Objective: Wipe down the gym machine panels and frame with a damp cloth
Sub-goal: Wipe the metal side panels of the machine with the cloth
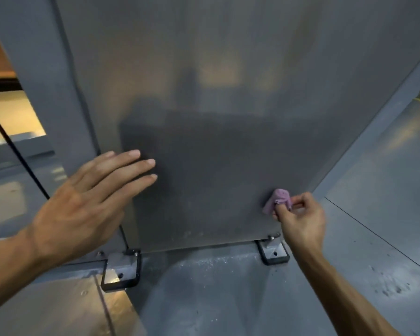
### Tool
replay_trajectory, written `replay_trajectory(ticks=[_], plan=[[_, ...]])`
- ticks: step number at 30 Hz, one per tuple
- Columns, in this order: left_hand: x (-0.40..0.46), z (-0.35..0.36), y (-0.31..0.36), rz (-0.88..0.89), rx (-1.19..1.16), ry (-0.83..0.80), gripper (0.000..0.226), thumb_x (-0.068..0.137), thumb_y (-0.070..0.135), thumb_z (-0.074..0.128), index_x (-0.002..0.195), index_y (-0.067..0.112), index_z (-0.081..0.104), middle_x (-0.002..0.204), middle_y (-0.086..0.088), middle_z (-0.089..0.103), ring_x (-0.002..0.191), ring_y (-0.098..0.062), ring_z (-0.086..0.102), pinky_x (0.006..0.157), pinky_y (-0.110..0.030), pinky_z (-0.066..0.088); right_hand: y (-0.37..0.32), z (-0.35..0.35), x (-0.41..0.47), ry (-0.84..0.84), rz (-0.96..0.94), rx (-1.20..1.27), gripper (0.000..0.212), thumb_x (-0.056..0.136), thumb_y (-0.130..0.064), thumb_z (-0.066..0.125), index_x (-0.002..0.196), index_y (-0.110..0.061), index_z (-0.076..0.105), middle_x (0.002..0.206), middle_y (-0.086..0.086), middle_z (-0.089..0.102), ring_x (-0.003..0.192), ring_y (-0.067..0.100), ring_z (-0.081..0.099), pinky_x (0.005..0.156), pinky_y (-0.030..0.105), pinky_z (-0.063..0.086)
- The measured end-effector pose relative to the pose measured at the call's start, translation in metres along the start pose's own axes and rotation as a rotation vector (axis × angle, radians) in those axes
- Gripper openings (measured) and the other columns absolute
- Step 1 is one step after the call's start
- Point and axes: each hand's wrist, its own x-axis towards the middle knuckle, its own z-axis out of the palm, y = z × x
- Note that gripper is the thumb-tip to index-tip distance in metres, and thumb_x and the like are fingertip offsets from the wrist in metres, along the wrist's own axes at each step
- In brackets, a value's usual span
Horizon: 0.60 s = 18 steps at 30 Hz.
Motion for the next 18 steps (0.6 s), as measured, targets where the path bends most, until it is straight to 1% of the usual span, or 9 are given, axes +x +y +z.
replay_trajectory(ticks=[2, 4, 6, 8, 11, 13, 15, 16, 18], plan=[[-0.019, 0.005, 0.002, -0.079, 0.011, -0.009, 0.056, 0.091, 0.0, 0.036, 0.144, 0.0, 0.056, 0.159, -0.017, 0.044, 0.148, -0.036, 0.04, 0.118, -0.06, 0.034, -0.008, 0.01, -0.01, -0.017, -0.067, -0.025, 0.024, 0.081, -0.017, 0.078, 0.072, -0.015, 0.055, 0.066, 0.003, 0.064, 0.062, 0.005, 0.058, 0.056, 0.014, 0.039], [-0.036, 0.009, 0.004, -0.136, 0.028, -0.041, 0.061, 0.089, 0.003, 0.04, 0.148, -0.001, 0.051, 0.163, -0.018, 0.037, 0.151, -0.036, 0.036, 0.119, -0.06, 0.032, -0.02, 0.025, -0.025, -0.076, -0.152, -0.02, 0.029, 0.079, -0.019, 0.078, 0.071, -0.021, 0.05, 0.072, 0.002, 0.061, 0.068, 0.015, 0.059, 0.059, 0.023, 0.042], [-0.045, 0.011, 0.007, -0.161, 0.035, -0.063, 0.067, 0.086, 0.004, 0.042, 0.152, -0.002, 0.045, 0.166, -0.017, 0.032, 0.154, -0.035, 0.031, 0.122, -0.059, 0.028, -0.036, 0.042, -0.042, -0.149, -0.261, 0.0, 0.032, 0.077, -0.014, 0.08, 0.072, -0.022, 0.049, 0.075, 0.0, 0.057, 0.065, 0.018, 0.056, 0.058, 0.03, 0.044], [-0.048, 0.012, 0.01, -0.183, 0.017, -0.069, 0.07, 0.083, 0.002, 0.044, 0.153, -0.003, 0.043, 0.168, -0.017, 0.029, 0.155, -0.034, 0.029, 0.124, -0.057, 0.025, -0.056, 0.06, -0.059, -0.198, -0.379, 0.014, 0.032, 0.075, -0.01, 0.082, 0.073, -0.017, 0.05, 0.077, -0.002, 0.051, 0.061, 0.017, 0.053, 0.057, 0.034, 0.045], [-0.048, 0.014, 0.011, -0.21, -0.013, -0.066, 0.076, 0.078, 0.0, 0.05, 0.154, -0.002, 0.041, 0.169, -0.016, 0.027, 0.156, -0.033, 0.026, 0.125, -0.056, 0.023, -0.086, 0.089, -0.088, -0.27, -0.511, 0.07, 0.031, 0.077, -0.005, 0.079, 0.076, -0.014, 0.05, 0.08, -0.004, 0.047, 0.061, 0.011, 0.044, 0.057, 0.028, 0.042], [-0.049, 0.017, 0.012, -0.216, -0.016, -0.062, 0.077, 0.078, 0.0, 0.05, 0.154, -0.002, 0.04, 0.17, -0.014, 0.024, 0.157, -0.032, 0.024, 0.126, -0.056, 0.021, -0.1, 0.104, -0.107, -0.334, -0.556, 0.11, 0.03, 0.079, 0.0, 0.075, 0.079, -0.015, 0.049, 0.084, -0.003, 0.045, 0.063, 0.011, 0.042, 0.057, 0.029, 0.041], [-0.051, 0.02, 0.013, -0.216, -0.018, -0.05, 0.074, 0.08, 0.002, 0.048, 0.154, -0.003, 0.04, 0.17, -0.014, 0.023, 0.157, -0.032, 0.024, 0.127, -0.055, 0.019, -0.106, 0.112, -0.118, -0.4, -0.576, 0.138, 0.029, 0.08, 0.004, 0.069, 0.081, -0.016, 0.048, 0.086, -0.003, 0.044, 0.065, 0.014, 0.042, 0.057, 0.036, 0.043], [-0.052, 0.021, 0.013, -0.215, -0.017, -0.044, 0.073, 0.081, 0.002, 0.046, 0.154, -0.003, 0.04, 0.17, -0.014, 0.023, 0.157, -0.032, 0.024, 0.127, -0.055, 0.019, -0.105, 0.111, -0.119, -0.423, -0.575, 0.152, 0.028, 0.08, 0.005, 0.069, 0.082, -0.015, 0.049, 0.087, -0.004, 0.044, 0.065, 0.014, 0.042, 0.057, 0.036, 0.044], [-0.053, 0.022, 0.012, -0.217, -0.012, -0.039, 0.072, 0.083, 0.002, 0.045, 0.154, -0.002, 0.041, 0.17, -0.015, 0.024, 0.157, -0.032, 0.025, 0.127, -0.054, 0.018, -0.097, 0.103, -0.109, -0.432, -0.561, 0.175, 0.025, 0.081, 0.002, 0.072, 0.081, -0.013, 0.052, 0.085, -0.004, 0.046, 0.064, 0.013, 0.045, 0.057, 0.03, 0.044]])
